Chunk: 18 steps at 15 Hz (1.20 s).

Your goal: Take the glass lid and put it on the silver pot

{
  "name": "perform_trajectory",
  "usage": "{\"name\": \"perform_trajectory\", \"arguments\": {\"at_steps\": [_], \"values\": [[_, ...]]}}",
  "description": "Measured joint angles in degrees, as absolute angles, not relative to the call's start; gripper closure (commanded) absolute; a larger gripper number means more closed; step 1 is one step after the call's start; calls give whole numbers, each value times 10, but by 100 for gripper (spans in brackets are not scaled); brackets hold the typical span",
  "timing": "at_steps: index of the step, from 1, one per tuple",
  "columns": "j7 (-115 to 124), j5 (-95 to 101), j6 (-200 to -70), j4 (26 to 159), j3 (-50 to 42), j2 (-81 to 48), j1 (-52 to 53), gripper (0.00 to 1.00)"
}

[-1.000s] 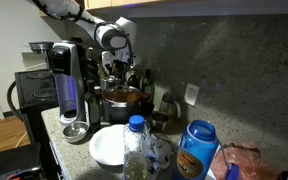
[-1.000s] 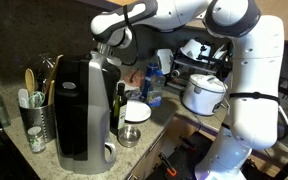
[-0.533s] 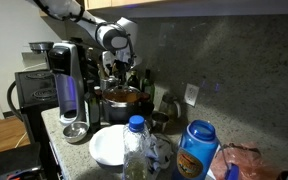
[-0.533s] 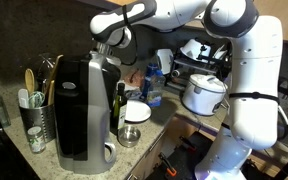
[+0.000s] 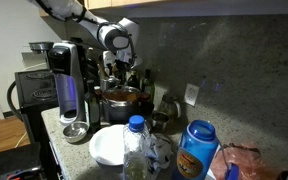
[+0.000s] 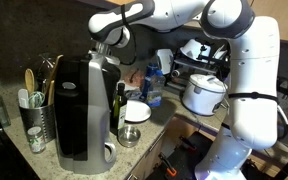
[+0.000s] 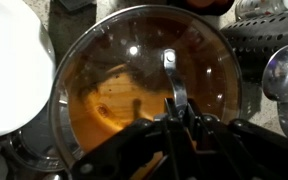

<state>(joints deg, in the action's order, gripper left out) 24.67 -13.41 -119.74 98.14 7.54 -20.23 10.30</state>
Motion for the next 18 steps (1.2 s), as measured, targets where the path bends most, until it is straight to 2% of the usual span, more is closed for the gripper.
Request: {"name": "perform_trajectory", "arguments": {"at_steps": [18], "values": [[247, -161, -1165, 947, 79, -231, 104, 96]]}}
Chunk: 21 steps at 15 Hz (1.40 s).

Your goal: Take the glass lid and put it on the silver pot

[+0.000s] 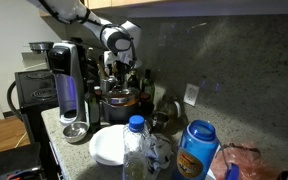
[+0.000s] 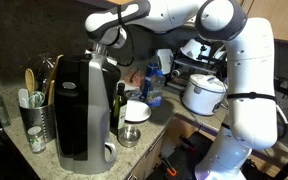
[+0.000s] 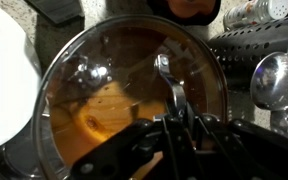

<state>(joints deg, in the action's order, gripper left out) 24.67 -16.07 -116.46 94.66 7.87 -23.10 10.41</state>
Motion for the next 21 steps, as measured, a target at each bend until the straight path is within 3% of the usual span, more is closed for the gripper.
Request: {"name": "perform_trajectory", "arguments": {"at_steps": [21], "values": [[225, -215, -1100, 919, 74, -232, 86, 96]]}}
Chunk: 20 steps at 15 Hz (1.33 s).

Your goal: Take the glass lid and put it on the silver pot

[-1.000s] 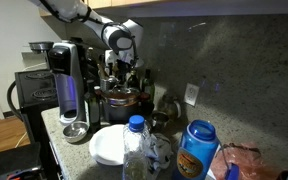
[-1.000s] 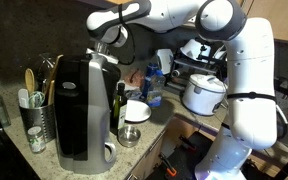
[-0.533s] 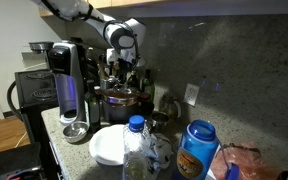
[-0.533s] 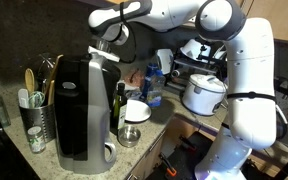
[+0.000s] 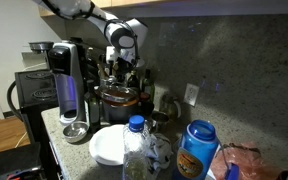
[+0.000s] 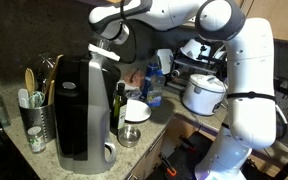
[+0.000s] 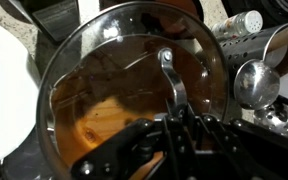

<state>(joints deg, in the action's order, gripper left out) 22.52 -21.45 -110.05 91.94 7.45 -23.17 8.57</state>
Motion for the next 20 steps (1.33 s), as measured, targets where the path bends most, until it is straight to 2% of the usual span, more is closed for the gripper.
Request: {"name": "perform_trajectory", "arguments": {"at_steps": [14, 15, 16, 18, 20], "values": [[167, -258, -1155, 936, 74, -234, 70, 96], [161, -261, -1155, 937, 74, -234, 68, 85], [159, -263, -1155, 937, 74, -234, 68, 60], [158, -263, -1155, 937, 74, -234, 66, 55], [158, -263, -1156, 937, 75, -234, 66, 40]]}}
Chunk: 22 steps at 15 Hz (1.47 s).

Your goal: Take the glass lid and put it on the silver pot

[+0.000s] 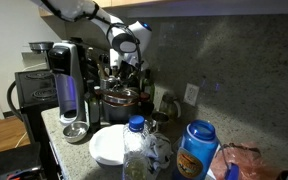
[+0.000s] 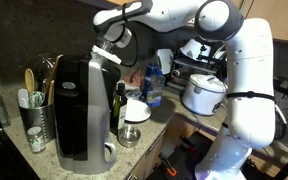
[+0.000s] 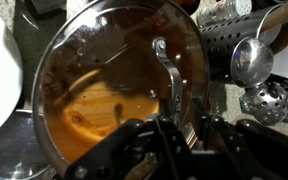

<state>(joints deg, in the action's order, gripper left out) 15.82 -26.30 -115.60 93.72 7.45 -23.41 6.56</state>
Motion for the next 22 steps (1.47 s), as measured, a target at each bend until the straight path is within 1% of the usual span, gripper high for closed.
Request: {"name": "perform_trajectory", "arguments": {"at_steps": [5, 10, 12, 13, 14, 15, 22], "values": [[177, -250, -1161, 937, 69, -234, 66, 1], [208, -221, -1170, 941, 57, -234, 67, 0], [209, -214, -1171, 948, 52, -234, 67, 7], [210, -212, -1172, 950, 50, -235, 67, 1], [210, -209, -1172, 951, 48, -237, 67, 3], [210, -208, -1172, 952, 46, -238, 67, 0], [210, -212, -1172, 951, 46, -244, 66, 0]]}}
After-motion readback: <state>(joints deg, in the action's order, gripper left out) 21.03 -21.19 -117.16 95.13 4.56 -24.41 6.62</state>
